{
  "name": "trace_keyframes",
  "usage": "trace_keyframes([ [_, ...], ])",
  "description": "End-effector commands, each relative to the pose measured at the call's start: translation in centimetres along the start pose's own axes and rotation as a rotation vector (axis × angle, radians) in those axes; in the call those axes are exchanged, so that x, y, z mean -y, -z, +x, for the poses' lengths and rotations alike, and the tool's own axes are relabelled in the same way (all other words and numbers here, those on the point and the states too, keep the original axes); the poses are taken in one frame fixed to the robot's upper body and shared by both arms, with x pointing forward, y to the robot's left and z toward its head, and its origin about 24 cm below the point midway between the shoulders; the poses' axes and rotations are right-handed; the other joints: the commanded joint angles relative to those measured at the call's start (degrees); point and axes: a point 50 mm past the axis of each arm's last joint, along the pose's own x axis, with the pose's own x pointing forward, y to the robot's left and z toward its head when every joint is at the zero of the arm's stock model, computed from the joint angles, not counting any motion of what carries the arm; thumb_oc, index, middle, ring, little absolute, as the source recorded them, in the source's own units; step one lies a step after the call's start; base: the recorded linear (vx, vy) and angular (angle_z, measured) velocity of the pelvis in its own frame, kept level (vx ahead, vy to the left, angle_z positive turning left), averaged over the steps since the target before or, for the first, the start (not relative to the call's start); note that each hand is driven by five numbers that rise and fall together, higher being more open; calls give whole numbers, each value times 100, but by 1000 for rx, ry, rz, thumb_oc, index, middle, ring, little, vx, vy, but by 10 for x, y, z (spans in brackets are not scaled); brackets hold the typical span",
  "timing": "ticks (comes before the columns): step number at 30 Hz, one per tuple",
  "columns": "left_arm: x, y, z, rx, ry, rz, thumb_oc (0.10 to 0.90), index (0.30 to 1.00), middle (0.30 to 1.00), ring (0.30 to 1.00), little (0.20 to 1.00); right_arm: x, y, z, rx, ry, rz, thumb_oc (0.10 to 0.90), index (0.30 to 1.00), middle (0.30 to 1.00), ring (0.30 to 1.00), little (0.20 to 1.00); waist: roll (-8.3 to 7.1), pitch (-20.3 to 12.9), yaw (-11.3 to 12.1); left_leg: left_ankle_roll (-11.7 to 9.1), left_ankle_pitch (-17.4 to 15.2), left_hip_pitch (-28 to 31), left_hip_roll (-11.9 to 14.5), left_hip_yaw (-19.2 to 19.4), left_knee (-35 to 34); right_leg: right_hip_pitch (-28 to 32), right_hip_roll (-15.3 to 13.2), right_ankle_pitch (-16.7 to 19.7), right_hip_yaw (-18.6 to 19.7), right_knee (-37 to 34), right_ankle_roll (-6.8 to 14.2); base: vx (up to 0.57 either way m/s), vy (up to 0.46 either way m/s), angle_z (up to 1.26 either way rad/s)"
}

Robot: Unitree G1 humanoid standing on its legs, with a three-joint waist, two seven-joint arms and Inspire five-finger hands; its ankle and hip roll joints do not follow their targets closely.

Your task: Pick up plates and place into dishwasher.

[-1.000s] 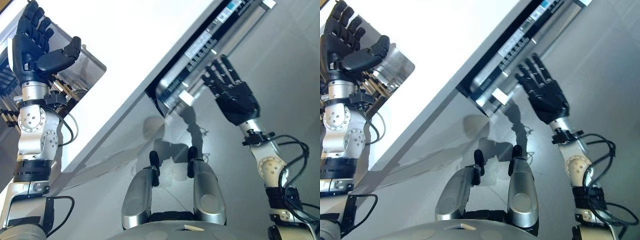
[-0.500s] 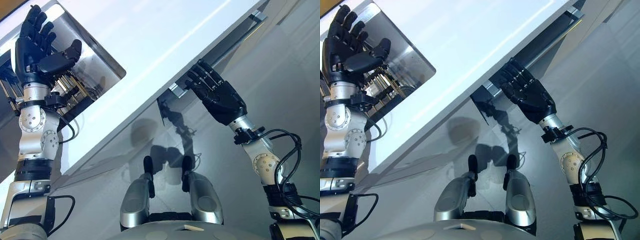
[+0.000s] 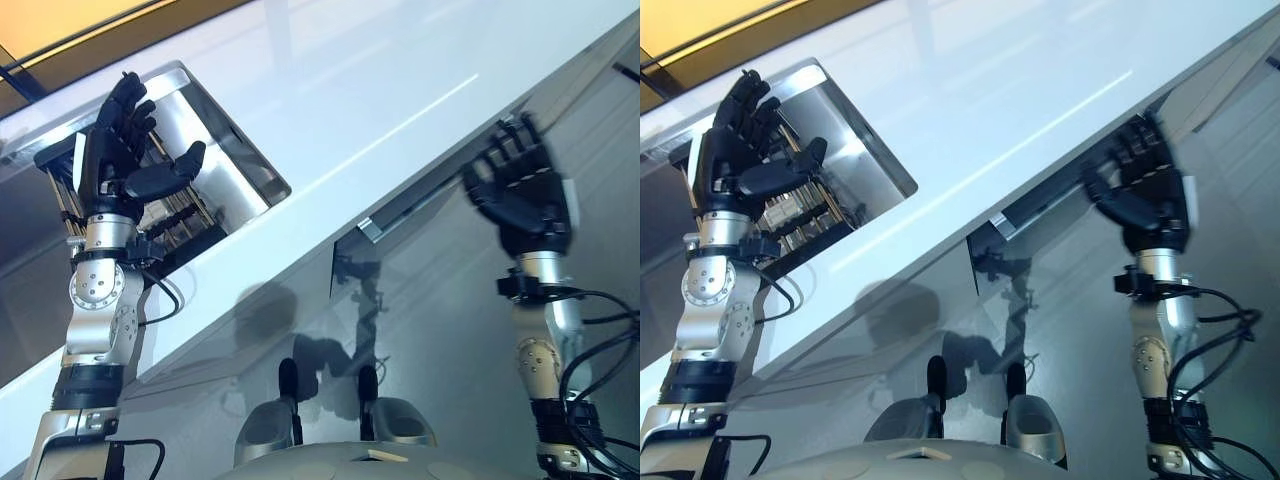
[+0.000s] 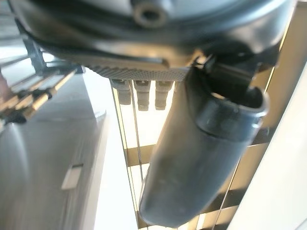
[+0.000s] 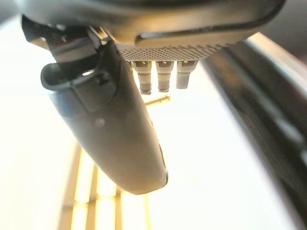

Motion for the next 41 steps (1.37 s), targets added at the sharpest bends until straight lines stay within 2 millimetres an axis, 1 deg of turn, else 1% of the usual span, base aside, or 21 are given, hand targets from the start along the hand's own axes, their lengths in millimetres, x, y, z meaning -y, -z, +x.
trace_keyframes([
  [1, -9, -38, 10, 236, -11, 37, 800, 900, 900, 900, 900, 12, -16, 1, 154, 140, -111, 800, 900, 900, 900, 900, -57, -842, -77, 376, -730, 309, -582, 317, 9, -81, 199, 65, 17, -28, 157, -24, 36, -17],
  [2, -9, -38, 10, 235, -12, 37, 800, 900, 900, 900, 900, 13, -16, 1, 152, 150, -119, 800, 900, 900, 900, 900, -52, -849, -78, 375, -734, 311, -582, 317, 9, -79, 199, 61, 18, -28, 160, -25, 29, -15],
  [4, -9, -38, 11, 231, -13, 29, 800, 900, 900, 900, 900, 24, -11, -3, 140, 237, -177, 800, 900, 900, 900, 900, -27, -883, -89, 372, -752, 324, -579, 327, 9, -64, 194, 41, 20, -30, 170, -28, 26, -9],
  [5, -9, -38, 11, 228, -12, 25, 800, 900, 900, 900, 900, 31, -5, -8, 107, 291, -203, 800, 900, 900, 900, 900, -7, -909, -98, 369, -769, 338, -576, 334, 9, -54, 189, 29, 17, -30, 180, -32, 22, -9],
  [8, -11, -39, 12, 224, -16, 16, 800, 900, 900, 900, 900, 42, 3, -13, 50, 347, -250, 800, 900, 900, 900, 900, 14, -926, -107, 367, -788, 363, -577, 353, 9, -34, 177, 16, -8, -30, 197, -11, 6, -2],
  [11, -12, -38, 13, 215, -19, 0, 800, 900, 900, 900, 900, 53, 18, -23, -54, 393, -289, 800, 900, 900, 900, 900, 25, -957, -115, 361, -810, 386, -573, 395, 9, -10, 156, 4, -58, -30, 216, 0, 0, 0],
  [13, -12, -39, 15, 209, -18, -9, 800, 900, 900, 900, 900, 63, 33, -33, -154, 419, -320, 800, 900, 900, 900, 900, 27, -988, -117, 359, -821, 401, -575, 406, 9, 5, 153, -2, -73, -30, 224, 0, 0, 0],
  [15, -11, -40, 18, 207, -12, -21, 800, 900, 900, 900, 900, 76, 53, -47, -305, 445, -379, 800, 900, 900, 900, 900, 20, -1016, -114, 354, -836, 409, -573, 406, 9, 12, 151, -11, -87, -30, 231, 0, 0, 0],
  [16, -11, -41, 19, 211, -11, -23, 800, 900, 900, 900, 900, 80, 60, -52, -364, 447, -382, 800, 900, 900, 900, 900, 17, -1020, -111, 353, -841, 412, -571, 405, 9, 15, 151, -14, -92, -30, 232, -25, -34, 0],
  [19, -7, -47, 22, 229, -9, -36, 800, 900, 900, 900, 900, 89, 85, -77, -570, 437, -408, 800, 900, 900, 900, 900, -9, -1038, -92, 345, -849, 419, -563, 396, 9, 26, 154, -21, -119, -30, 231, -23, -47, 1],
  [20, -6, -49, 23, 236, -10, -41, 800, 900, 900, 900, 900, 90, 94, -86, -636, 432, -391, 800, 900, 900, 900, 900, -15, -1041, -84, 341, -847, 422, -559, 393, 9, 32, 153, -20, -129, -30, 230, -13, -43, 1],
  [23, -2, -52, 25, 251, -8, -68, 800, 900, 900, 900, 900, 90, 119, -119, -849, 404, -409, 800, 900, 900, 900, 900, -32, -1063, -50, 332, -853, 438, -555, 364, 9, 59, 159, -28, -154, -30, 220, -7, -37, 1],
  [24, -1, -53, 26, 254, -10, -74, 800, 900, 900, 900, 900, 89, 123, -124, -890, 393, -420, 800, 900, 900, 900, 900, -35, -1065, -47, 330, -853, 440, -554, 356, 9, 65, 160, -30, -158, -30, 217, -2, -33, 2],
  [25, 1, -53, 26, 256, -14, -78, 800, 900, 900, 900, 900, 87, 132, -138, -966, 377, -421, 800, 900, 900, 900, 900, -42, -1069, -31, 326, -856, 449, -551, 349, 9, 76, 162, -33, -164, -30, 210, 1, -33, 3],
  [27, 6, -53, 27, 257, -17, -94, 800, 900, 900, 900, 900, 84, 143, -159, -1079, 366, -417, 800, 900, 900, 900, 900, -55, -1078, -9, 326, -866, 456, -553, 322, 9, 88, 166, -40, -178, -30, 206, 1, -38, 3],
  [31, 10, -54, 30, 249, -13, -137, 800, 900, 900, 900, 900, 85, 157, -201, -1307, 318, -394, 800, 900, 900, 900, 900, -70, -1096, 55, 338, -879, 469, -556, 279, 9, 116, 174, -56, -207, -30, 193, -1, -26, 1],
  [32, 11, -53, 31, 246, -12, -151, 800, 900, 900, 900, 900, 85, 160, -214, -1381, 293, -386, 800, 900, 900, 900, 900, -71, -1102, 76, 337, -881, 474, -555, 272, 9, 127, 175, -63, -225, -30, 189, 0, 0, 0],
  [34, 13, -53, 32, 241, -6, -173, 800, 900, 900, 900, 900, 83, 163, -231, -1475, 282, -317, 800, 900, 900, 900, 900, -74, -1106, 102, 335, -876, 482, -558, 243, 9, 144, 181, -69, -244, -30, 181, 7, -35, 5],
  [36, 16, -51, 31, 235, 6, -196, 800, 900, 900, 900, 900, 78, 165, -244, -1514, 324, -205, 800, 900, 900, 900, 900, -81, -1114, 136, 341, -875, 494, -562, 211, 9, 169, 187, -79, -267, -30, 173, 19, -48, 8],
  [40, 16, -52, 30, 240, 4, -218, 800, 900, 900, 900, 900, 72, 166, -258, -1512, 417, -36, 800, 900, 900, 900, 900, -66, -1134, 137, 360, -884, 506, -577, 166, 9, 193, 203, -96, -279, -30, 158, 17, -25, 9],
  [41, 16, -53, 30, 244, 0, -221, 800, 900, 900, 900, 900, 73, 166, -259, -1503, 437, -16, 800, 900, 900, 900, 900, -62, -1133, 134, 361, -891, 512, -579, 160, 9, 199, 206, -101, -281, -30, 157, 19, -13, 8],
])
